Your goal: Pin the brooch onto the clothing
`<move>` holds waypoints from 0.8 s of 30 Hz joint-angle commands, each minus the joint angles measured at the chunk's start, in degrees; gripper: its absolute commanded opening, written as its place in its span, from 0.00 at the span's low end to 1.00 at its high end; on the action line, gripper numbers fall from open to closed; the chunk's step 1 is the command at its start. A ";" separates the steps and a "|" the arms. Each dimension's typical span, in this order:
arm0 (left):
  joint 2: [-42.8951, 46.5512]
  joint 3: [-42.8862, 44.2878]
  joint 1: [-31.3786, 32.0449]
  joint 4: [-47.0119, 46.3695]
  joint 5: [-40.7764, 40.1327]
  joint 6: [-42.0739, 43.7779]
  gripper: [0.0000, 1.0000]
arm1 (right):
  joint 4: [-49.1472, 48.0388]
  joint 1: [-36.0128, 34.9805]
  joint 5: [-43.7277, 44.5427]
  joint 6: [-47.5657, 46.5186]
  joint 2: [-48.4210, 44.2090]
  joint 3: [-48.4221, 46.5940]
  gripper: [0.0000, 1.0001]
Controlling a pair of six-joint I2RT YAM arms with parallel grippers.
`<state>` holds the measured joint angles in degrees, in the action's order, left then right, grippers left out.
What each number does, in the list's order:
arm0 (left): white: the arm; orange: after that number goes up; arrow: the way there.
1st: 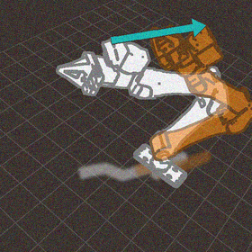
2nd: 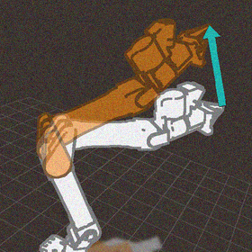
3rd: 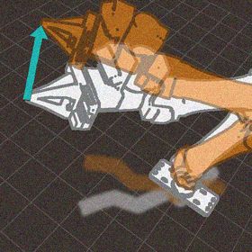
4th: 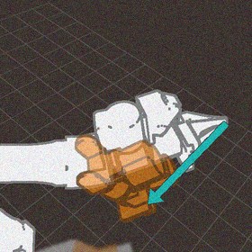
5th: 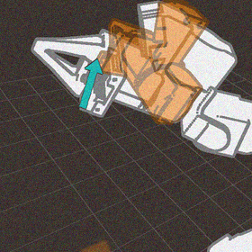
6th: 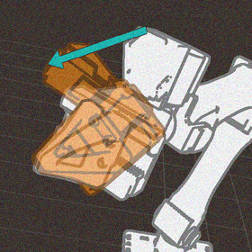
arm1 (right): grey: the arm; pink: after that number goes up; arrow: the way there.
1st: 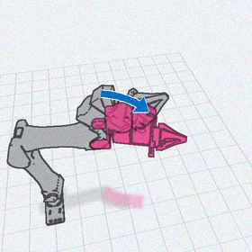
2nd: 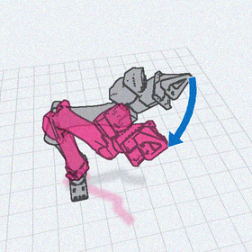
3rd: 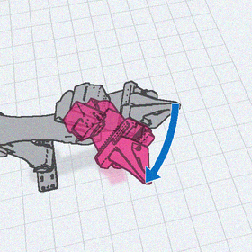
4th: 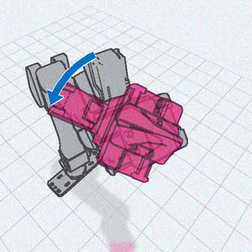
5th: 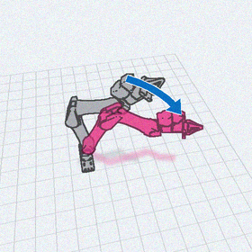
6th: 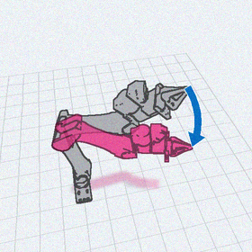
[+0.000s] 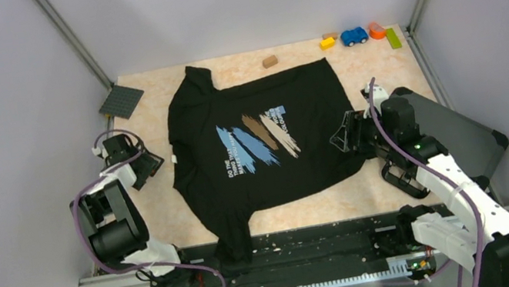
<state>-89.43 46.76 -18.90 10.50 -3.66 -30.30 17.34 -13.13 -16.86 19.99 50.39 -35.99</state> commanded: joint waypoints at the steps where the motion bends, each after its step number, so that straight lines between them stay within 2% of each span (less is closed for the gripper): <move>1: -0.89 1.64 -0.57 -2.10 0.67 -0.54 0.62 | -1.96 -0.61 -0.67 -0.32 0.05 0.03 0.66; 13: -2.20 2.39 -1.15 -4.35 2.77 -1.40 0.66 | -2.23 -0.59 -1.29 -0.34 0.95 0.04 0.66; 24: -3.72 3.22 -1.32 -3.91 2.23 -1.90 0.63 | -2.34 -0.65 -1.42 -0.44 1.61 0.04 0.66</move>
<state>-92.23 48.51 -19.81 7.68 -1.83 -31.62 17.15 -13.13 -17.69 19.99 51.92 -35.99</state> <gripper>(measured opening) 0.642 0.664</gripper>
